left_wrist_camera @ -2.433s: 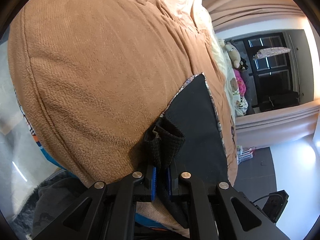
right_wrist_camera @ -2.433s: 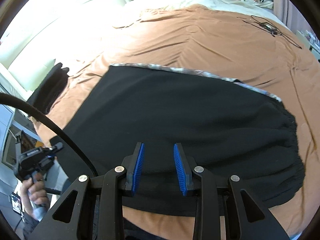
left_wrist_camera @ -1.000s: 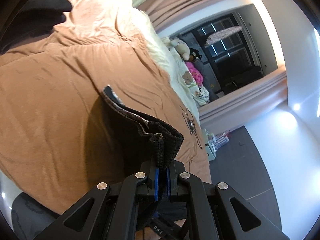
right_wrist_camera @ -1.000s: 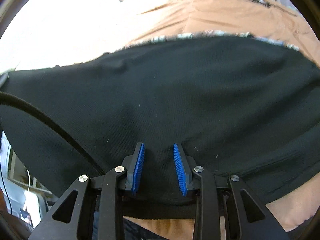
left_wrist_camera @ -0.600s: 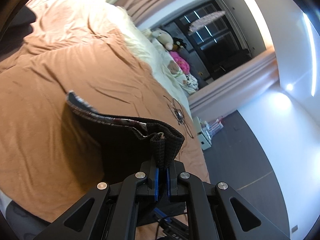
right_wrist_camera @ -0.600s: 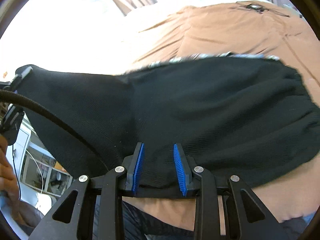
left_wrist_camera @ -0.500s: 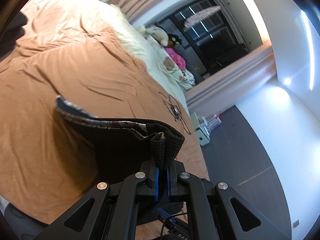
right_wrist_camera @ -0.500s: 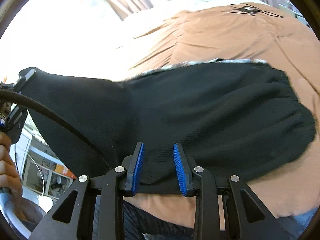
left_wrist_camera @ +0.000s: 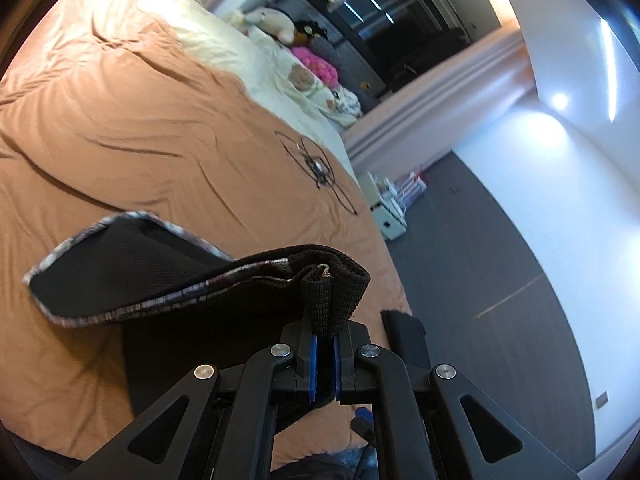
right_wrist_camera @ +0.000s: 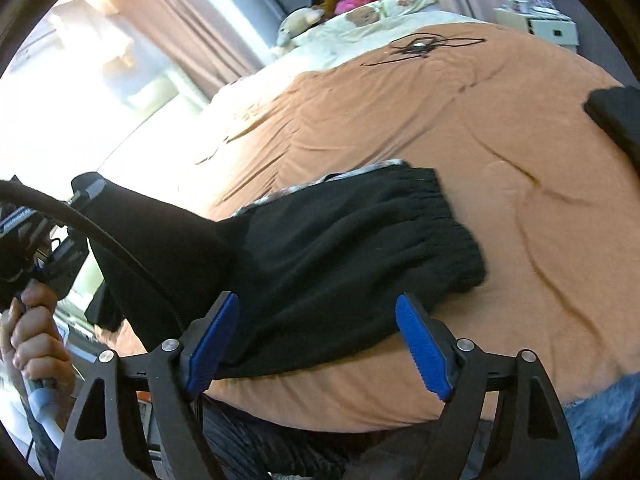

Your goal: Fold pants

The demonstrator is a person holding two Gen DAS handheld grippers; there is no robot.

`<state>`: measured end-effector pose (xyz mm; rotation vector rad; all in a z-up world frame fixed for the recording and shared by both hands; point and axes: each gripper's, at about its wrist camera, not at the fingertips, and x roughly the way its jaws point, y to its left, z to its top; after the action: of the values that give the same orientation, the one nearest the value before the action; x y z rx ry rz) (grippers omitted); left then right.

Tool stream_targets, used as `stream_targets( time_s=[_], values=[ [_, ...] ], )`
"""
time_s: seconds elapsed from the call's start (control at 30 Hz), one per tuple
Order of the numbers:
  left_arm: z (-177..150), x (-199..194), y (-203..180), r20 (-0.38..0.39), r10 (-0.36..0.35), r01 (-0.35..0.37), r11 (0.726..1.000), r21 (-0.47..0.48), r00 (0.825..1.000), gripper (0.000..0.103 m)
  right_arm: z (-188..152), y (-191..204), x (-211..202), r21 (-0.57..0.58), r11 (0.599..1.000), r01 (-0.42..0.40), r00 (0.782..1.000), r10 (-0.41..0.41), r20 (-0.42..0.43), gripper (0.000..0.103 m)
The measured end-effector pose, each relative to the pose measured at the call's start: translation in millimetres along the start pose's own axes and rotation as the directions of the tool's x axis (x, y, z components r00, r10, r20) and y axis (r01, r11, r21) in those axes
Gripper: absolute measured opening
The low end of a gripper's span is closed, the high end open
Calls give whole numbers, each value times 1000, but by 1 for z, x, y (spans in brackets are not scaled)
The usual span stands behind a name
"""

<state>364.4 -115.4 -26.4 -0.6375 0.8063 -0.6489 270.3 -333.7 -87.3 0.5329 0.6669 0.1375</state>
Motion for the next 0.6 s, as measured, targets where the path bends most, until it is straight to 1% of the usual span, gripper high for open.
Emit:
stream_targets(
  time_s=[0.13,0.23,0.3,0.43,0.53,0.6],
  values=[
    [-13,28,-11,-52,2,-1,1000,23,999,6,-9,-20,-16,42,999,1,1000,-1,13,80],
    [-28,45,-17,-93,8,-4,999,45,996,6,-16,-34,-24,74,997,-4,1000,2,14,80],
    [-37,59,-23,-123,24,-16,998,64,992,6,-19,-38,-30,90,996,-5,1000,4,18,80],
    [-53,82,-32,-176,30,-16,997,79,984,6,-19,-54,-41,123,992,-12,1000,9,23,80],
    [-63,100,-42,-214,29,-9,995,97,976,5,-20,-67,-45,160,986,-40,999,36,28,80],
    [-69,110,-49,-233,30,-4,994,112,972,6,-20,-73,-47,170,985,-35,999,30,33,80]
  ],
)
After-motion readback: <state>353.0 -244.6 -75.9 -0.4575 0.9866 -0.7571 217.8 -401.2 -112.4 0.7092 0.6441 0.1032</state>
